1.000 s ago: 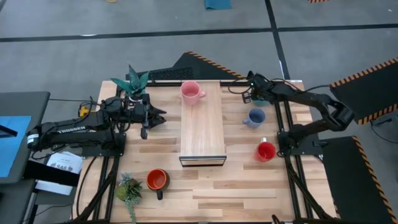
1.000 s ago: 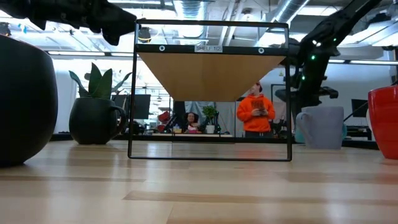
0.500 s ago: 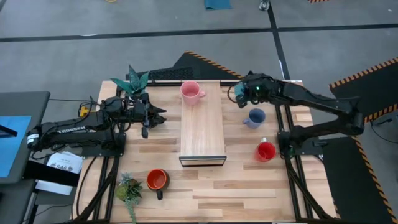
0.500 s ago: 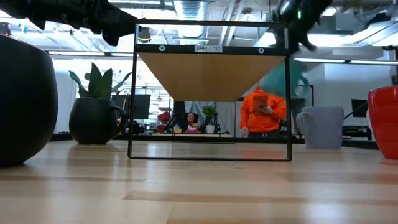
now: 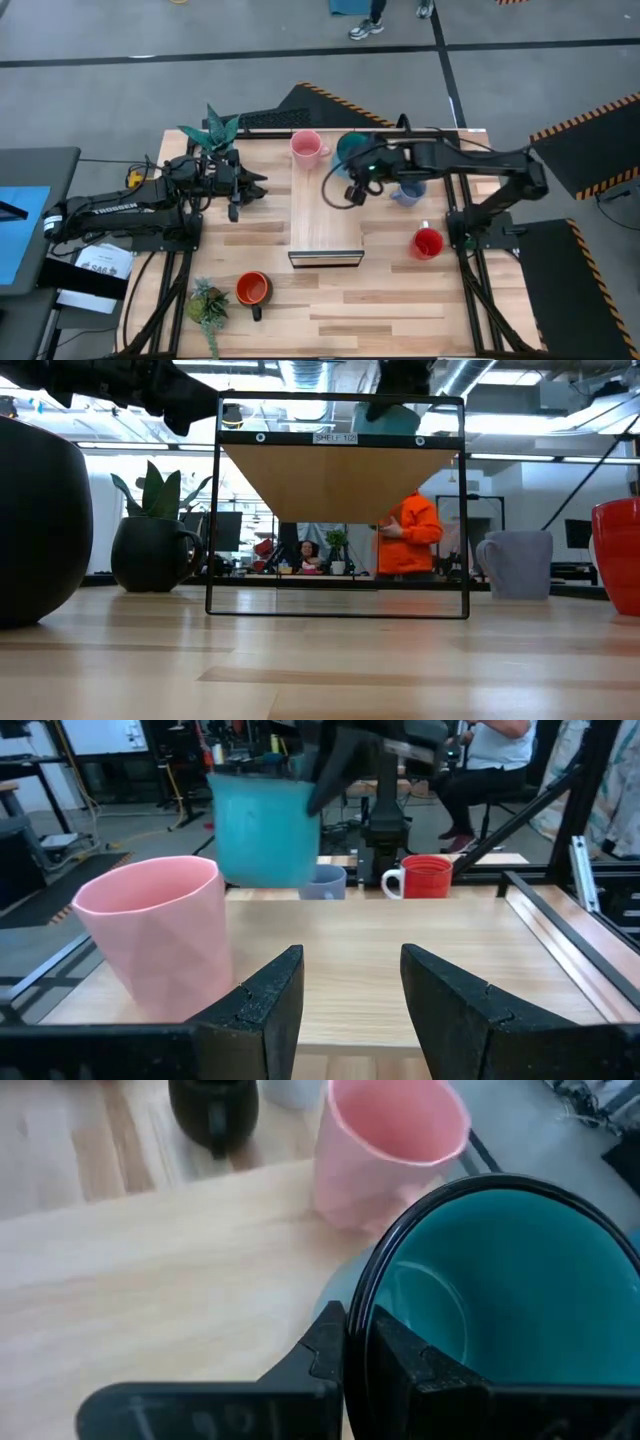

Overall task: Place coffee mugs
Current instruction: Put the green mug on the shelf

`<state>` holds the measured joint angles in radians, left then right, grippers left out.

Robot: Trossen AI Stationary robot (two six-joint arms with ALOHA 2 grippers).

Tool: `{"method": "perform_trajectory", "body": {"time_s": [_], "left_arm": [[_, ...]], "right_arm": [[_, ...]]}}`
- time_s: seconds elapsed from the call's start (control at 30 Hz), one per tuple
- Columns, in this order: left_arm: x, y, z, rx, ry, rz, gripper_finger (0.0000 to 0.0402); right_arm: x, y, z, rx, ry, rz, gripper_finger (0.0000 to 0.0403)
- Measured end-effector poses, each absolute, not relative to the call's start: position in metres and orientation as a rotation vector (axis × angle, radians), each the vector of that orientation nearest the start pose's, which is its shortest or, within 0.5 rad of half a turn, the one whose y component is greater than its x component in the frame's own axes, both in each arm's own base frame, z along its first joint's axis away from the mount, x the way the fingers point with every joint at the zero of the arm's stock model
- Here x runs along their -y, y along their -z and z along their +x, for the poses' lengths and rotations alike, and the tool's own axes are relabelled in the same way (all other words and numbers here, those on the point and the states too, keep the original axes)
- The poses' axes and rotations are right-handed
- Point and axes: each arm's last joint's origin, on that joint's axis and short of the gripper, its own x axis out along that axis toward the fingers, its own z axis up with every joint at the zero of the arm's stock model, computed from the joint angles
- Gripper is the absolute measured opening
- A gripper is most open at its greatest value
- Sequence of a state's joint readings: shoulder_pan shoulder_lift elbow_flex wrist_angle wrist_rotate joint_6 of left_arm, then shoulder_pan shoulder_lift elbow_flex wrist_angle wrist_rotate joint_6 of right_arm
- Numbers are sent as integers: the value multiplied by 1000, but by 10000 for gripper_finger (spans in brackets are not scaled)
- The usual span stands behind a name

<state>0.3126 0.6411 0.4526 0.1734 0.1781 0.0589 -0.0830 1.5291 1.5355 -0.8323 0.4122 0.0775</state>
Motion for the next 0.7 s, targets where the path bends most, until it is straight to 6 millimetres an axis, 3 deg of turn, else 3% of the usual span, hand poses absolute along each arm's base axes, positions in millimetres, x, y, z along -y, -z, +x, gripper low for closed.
{"method": "perform_trajectory", "body": {"time_s": [0.2, 0.7], "left_arm": [[-43, -273, 151, -22, -140, 55, 155], [-44, -273, 151, -17, -144, 56, 155]], "right_arm": [[44, -348, 336, -928, 515, -76, 46], [66, -331, 353, -904, 572, 51, 46]]}}
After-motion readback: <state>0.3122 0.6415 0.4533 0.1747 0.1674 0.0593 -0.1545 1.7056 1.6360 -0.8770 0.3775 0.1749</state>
